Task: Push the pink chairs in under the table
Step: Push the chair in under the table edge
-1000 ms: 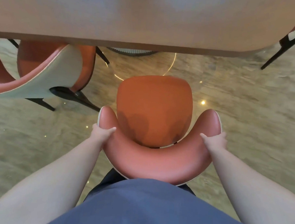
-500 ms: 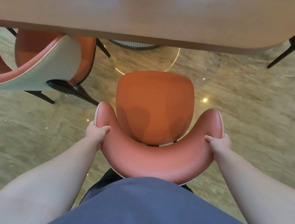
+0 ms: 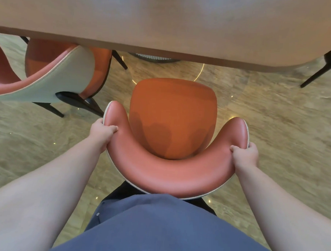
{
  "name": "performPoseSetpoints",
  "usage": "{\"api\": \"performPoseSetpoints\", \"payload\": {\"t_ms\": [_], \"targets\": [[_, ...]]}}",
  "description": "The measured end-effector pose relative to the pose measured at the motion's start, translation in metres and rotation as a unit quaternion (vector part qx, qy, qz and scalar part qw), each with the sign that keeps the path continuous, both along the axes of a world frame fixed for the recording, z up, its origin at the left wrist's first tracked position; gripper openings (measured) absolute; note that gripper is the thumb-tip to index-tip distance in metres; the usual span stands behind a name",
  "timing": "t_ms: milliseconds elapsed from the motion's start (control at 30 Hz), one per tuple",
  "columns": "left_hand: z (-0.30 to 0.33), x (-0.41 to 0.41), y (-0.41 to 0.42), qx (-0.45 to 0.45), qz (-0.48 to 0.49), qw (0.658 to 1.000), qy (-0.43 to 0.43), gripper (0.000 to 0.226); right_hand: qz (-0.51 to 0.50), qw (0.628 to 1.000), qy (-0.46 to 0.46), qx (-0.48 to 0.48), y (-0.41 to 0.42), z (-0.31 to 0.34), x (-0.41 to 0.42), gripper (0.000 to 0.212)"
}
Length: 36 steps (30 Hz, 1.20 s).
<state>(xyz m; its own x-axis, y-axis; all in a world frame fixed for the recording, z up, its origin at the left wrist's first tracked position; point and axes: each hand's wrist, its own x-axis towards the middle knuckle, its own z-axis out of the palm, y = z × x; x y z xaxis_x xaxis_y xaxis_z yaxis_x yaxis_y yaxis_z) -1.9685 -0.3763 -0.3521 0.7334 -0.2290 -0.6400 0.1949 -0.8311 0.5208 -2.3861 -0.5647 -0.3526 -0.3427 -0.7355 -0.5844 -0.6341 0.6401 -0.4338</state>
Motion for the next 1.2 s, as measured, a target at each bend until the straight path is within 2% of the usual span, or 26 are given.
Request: {"api": "performPoseSetpoints", "payload": {"t_ms": [167,767,1200], "targets": [[0.006,0.023,-0.026,-0.009,-0.007,1.000,-0.009,0.039,0.004,1.000,0.006,-0.015,-0.022,0.007,0.020,0.025],[0.002,0.108,-0.153,-0.032,-0.011,0.999,0.021,0.032,-0.037,0.999,0.017,-0.023,-0.127,0.000,0.110,0.024],[-0.014,0.129,-0.194,-0.036,0.006,0.999,0.026,0.025,-0.036,0.999,0.024,-0.024,-0.174,-0.016,0.134,0.027]]}}
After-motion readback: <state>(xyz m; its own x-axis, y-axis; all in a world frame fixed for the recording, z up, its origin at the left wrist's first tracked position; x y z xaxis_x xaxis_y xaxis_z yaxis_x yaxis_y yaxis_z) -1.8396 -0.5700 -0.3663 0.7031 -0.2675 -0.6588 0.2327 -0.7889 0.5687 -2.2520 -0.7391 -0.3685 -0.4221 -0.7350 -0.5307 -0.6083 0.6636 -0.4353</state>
